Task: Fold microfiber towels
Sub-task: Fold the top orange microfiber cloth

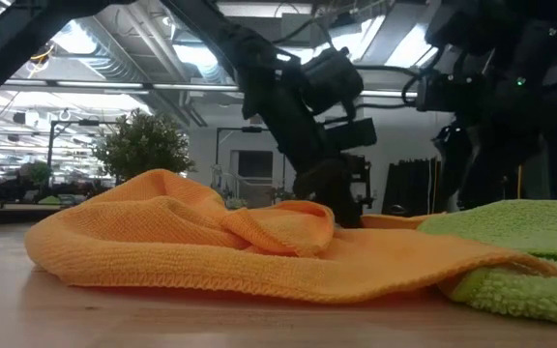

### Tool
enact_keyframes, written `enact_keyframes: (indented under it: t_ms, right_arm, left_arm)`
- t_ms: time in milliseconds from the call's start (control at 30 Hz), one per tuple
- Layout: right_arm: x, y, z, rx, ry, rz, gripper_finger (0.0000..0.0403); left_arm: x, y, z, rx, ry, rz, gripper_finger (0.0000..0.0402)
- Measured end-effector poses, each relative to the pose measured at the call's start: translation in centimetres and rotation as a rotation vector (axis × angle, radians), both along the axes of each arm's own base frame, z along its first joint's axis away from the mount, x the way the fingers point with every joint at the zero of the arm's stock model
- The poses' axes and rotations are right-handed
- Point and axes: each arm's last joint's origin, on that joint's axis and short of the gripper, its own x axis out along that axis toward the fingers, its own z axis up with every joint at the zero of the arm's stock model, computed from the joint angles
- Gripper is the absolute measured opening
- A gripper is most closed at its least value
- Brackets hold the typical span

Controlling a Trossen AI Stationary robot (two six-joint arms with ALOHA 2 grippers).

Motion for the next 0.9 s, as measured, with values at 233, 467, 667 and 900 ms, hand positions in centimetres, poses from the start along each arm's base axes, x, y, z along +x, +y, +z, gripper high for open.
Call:
enact_keyframes:
  t_ms: [233,467,667,900]
  right_arm:
    - [0.6,0.0,-2.4,-0.066,0.113,-0.003,0.0291]
    - [1.2,-0.7,-4.1,-0.024,0.194,-0.048,0.0283]
    - [1.4,-1.7,-4.2,0.019,0.187,-0.086,0.0241]
    - [1.7,-2.2,-4.3,0.015,0.153,-0.155,0.0149]
  left_arm:
    - [0.0,0.0,-0.5,-0.038,0.013,0.057,0.0196]
    - [-0.1,0.0,-0.7,-0.046,0.027,0.067,0.0196]
    - [-0.2,0.0,-0.7,-0.046,0.033,0.068,0.0195]
    - [-0.3,-0.2,-0.8,-0.096,0.048,0.100,0.0114]
